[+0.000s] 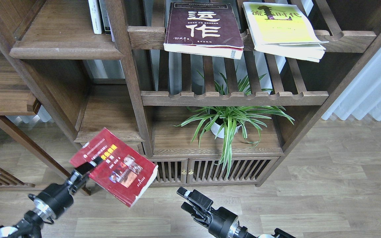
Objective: Organize books on shelf
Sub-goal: 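Lift the red book with the left gripper up to the top shelf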
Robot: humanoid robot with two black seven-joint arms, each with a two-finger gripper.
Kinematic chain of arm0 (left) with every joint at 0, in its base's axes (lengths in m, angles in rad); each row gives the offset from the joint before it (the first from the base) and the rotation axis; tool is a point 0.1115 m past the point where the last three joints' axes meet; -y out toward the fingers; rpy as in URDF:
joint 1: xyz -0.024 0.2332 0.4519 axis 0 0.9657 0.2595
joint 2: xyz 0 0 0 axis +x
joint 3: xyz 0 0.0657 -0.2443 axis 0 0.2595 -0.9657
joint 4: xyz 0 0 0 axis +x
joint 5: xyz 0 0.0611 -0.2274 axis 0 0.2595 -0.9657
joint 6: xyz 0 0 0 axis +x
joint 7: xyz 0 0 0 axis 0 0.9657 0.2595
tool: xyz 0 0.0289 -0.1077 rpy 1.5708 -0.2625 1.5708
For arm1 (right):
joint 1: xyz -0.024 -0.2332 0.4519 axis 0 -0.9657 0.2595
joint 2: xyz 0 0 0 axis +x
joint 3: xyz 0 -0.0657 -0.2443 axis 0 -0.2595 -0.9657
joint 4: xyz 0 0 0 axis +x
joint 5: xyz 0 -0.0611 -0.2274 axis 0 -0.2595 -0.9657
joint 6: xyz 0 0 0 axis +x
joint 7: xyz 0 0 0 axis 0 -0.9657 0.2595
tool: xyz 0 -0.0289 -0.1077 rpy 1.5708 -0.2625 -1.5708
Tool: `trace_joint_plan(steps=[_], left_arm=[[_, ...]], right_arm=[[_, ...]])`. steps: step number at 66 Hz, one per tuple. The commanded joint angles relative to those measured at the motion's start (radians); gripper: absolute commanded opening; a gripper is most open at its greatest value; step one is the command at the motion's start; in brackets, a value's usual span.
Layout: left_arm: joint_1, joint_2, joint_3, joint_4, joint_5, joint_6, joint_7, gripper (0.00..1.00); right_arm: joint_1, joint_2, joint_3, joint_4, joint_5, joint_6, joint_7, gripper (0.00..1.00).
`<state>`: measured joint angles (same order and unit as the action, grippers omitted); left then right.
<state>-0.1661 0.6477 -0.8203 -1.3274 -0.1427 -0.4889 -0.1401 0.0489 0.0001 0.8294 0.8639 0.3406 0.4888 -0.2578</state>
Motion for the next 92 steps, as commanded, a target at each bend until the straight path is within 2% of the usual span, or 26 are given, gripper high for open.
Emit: trace_joint_plan(steps=[1,18,36,49,60,68,82,92], left_arm=[[0.103,-0.011,-0.115,-0.033,0.144,0.000,-0.001,0.06],[0.171,-0.128,-0.378,-0.053,0.345,0.000,0.005,0.06],[0.169,-0.240,-0.557,-0.053,0.365,0.000,0.105,0.06],[0.148,-0.247,-0.594,-0.055,0.313,0.000,0.125,0.05],[0.148,-0.246,-0.619,-0.056,0.304,0.000,0.188,0.05],[0.134,-0.247,-0.620,-0.055,0.304,0.000,0.192,0.05],[0.025,-0.235,-0.637,-0.055,0.218,0.000,0.195,0.05],[-0.076,-0.162,-0.637,-0.055,0.124,0.000,0.206,0.05]], right_arm=[[-0.001,0.000,0.005,-0.002,0.000,0.000,0.000,1.00],[0.000,0.000,0.008,-0.008,0.002,0.000,0.000,1.00],[-0.001,0.000,0.022,-0.014,0.002,0.000,0.002,1.00],[-0.007,0.000,0.059,-0.022,0.003,0.000,0.002,1.00],[-0.006,0.000,0.083,-0.040,0.003,0.000,0.002,1.00],[-0.007,0.000,0.086,-0.045,0.003,0.000,0.000,1.00],[-0.007,0.000,0.086,-0.052,0.003,0.000,0.000,1.00],[-0.014,0.000,0.085,-0.052,0.002,0.000,-0.001,1.00]])
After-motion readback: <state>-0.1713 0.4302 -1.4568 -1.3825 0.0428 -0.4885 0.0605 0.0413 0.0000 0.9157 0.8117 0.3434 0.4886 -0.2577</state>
